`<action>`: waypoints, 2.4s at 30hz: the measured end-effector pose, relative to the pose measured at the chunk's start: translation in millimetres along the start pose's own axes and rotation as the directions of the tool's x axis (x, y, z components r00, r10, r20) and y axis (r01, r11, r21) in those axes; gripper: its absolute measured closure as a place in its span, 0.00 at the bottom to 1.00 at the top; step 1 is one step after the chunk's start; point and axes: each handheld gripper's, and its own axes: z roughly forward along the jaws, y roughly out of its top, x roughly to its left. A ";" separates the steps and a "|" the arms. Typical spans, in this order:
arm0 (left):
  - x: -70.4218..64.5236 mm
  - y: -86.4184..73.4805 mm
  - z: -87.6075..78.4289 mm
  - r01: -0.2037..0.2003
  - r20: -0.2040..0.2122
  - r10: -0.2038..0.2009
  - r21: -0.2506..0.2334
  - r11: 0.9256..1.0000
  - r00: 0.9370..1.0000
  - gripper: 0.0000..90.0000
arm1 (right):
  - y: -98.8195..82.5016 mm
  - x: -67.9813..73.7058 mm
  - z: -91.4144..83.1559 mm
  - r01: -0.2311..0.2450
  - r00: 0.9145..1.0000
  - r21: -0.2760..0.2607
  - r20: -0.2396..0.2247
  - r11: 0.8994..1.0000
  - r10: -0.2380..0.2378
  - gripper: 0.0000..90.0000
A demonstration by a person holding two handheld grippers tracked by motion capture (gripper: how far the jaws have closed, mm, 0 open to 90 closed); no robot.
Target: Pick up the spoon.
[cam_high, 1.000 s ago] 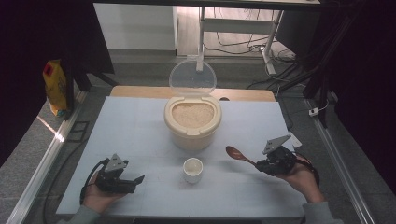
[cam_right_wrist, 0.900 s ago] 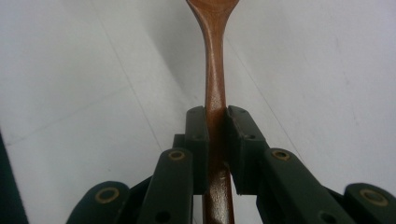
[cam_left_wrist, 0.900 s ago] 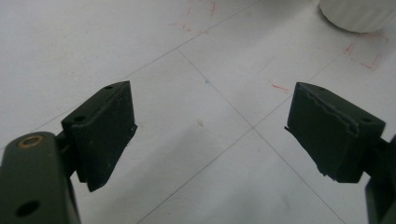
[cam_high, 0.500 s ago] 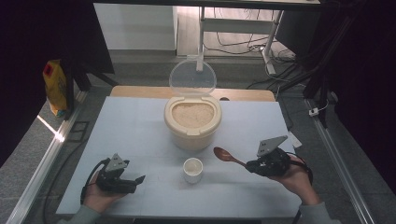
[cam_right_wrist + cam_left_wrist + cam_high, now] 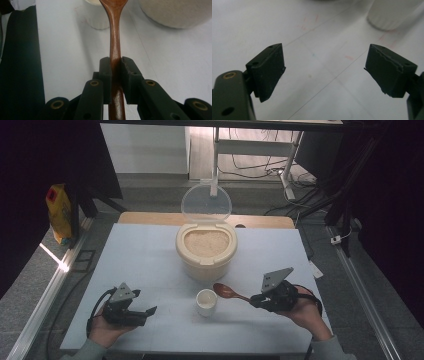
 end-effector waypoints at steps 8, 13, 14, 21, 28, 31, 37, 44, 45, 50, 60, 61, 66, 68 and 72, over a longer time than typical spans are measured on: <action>-16.3 22.0 -5.9 -0.050 0.060 0.052 -0.034 0.998 0.997 0.19 | 19.4 8.3 12.8 0.059 0.998 0.014 -0.028 0.998 -0.059 0.87; -23.4 33.1 -7.2 -0.077 0.083 0.080 -0.044 0.996 0.993 0.20 | 31.1 13.5 22.7 0.089 0.995 0.026 -0.048 0.996 -0.087 0.87; -25.0 36.0 -7.3 -0.085 0.089 0.089 -0.045 0.995 0.992 0.20 | 35.0 15.6 26.8 0.098 0.994 0.026 -0.056 0.995 -0.096 0.87; -37.7 54.7 -0.6 -0.133 0.132 0.136 -0.036 0.991 0.982 0.21 | 46.1 19.6 35.4 0.132 0.989 0.029 -0.068 0.991 -0.129 0.87; -51.6 69.1 11.8 -0.196 0.185 0.193 -0.005 0.981 0.964 0.23 | 55.5 23.2 44.0 0.167 0.983 0.042 -0.080 0.985 -0.163 0.87; -56.2 74.0 17.0 -0.216 0.202 0.211 0.005 0.976 0.957 0.24 | 60.8 26.3 49.7 0.182 0.980 0.044 -0.093 0.982 -0.177 0.87; -63.3 83.0 23.5 -0.253 0.239 0.242 0.016 0.967 0.940 0.28 | 72.4 32.4 58.7 0.226 0.970 0.059 -0.107 0.972 -0.219 0.87; -78.0 93.9 38.8 -0.338 0.313 0.300 0.075 0.938 0.901 0.36 | 81.6 39.8 66.3 0.257 0.961 0.058 -0.124 0.965 -0.248 0.87; -78.0 93.9 38.8 -0.338 0.313 0.300 0.075 0.938 0.901 0.37 | 82.9 40.7 66.1 0.266 0.959 0.066 -0.120 0.962 -0.257 0.87; -85.3 94.8 48.0 -0.389 0.357 0.324 0.126 0.913 0.876 0.43 | 87.1 44.9 67.9 0.295 0.951 0.070 -0.120 0.953 -0.285 0.87; -89.6 93.1 56.4 -0.430 0.400 0.336 0.173 0.886 0.853 0.56 | 91.6 50.9 72.6 0.334 0.938 0.079 -0.130 0.939 -0.322 0.87; -90.2 92.3 58.2 -0.436 0.401 0.336 0.188 0.880 0.852 0.58 | 91.8 51.4 73.0 0.335 0.937 0.073 -0.131 0.939 -0.324 0.87; -91.2 90.7 61.4 -0.453 0.404 0.348 0.202 0.868 0.846 0.69 | 93.6 53.6 72.5 0.357 0.929 0.068 -0.127 0.932 -0.347 0.87; -91.5 89.8 61.8 -0.457 0.401 0.352 0.205 0.865 0.846 0.76 | 94.5 55.7 71.5 0.368 0.925 0.069 -0.124 0.927 -0.358 0.87; -91.3 88.7 61.7 -0.468 0.411 0.357 0.207 0.859 0.839 0.83 | 95.3 58.2 71.5 0.386 0.919 0.065 -0.118 0.920 -0.377 0.87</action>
